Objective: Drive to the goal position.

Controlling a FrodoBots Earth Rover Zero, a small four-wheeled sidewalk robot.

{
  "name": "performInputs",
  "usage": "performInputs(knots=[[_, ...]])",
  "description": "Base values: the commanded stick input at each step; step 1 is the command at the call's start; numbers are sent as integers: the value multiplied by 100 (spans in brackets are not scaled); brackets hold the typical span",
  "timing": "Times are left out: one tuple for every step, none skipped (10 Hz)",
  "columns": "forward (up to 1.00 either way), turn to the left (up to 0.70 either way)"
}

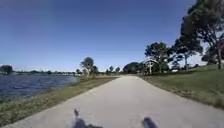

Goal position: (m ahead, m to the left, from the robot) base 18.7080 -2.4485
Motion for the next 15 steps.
performInputs(knots=[[85, 0], [85, 0], [85, 0], [85, 0], [85, 0], [85, 0], [85, 0], [85, 0], [85, 0], [85, 0], [85, 0], [85, 0], [85, 0], [85, 0], [85, 0]])
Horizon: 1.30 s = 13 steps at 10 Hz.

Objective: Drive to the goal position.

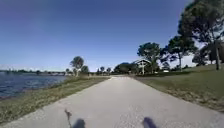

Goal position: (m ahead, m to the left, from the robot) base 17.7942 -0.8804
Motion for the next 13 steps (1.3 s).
performInputs(knots=[[85, 0], [85, 0], [85, 0], [85, 0], [85, 0], [85, 0], [85, 0], [85, 0], [85, 0], [85, 0], [85, 0], [85, 5], [85, 20]])
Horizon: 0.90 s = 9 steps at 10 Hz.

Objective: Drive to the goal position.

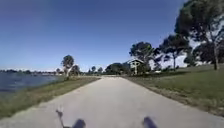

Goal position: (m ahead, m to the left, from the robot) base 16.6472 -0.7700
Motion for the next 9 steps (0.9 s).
performInputs(knots=[[85, 34], [85, 34], [85, 34], [85, 34], [85, 34], [85, 24], [85, 0], [85, 0], [85, 0]])
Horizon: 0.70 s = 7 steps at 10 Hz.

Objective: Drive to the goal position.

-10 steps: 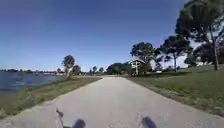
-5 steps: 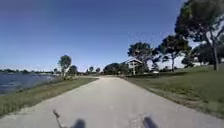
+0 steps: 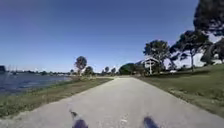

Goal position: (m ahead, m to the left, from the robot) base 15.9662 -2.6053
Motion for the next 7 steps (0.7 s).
performInputs(knots=[[85, 0], [85, 0], [85, 0], [85, 0], [85, 0], [85, 0], [85, 0]])
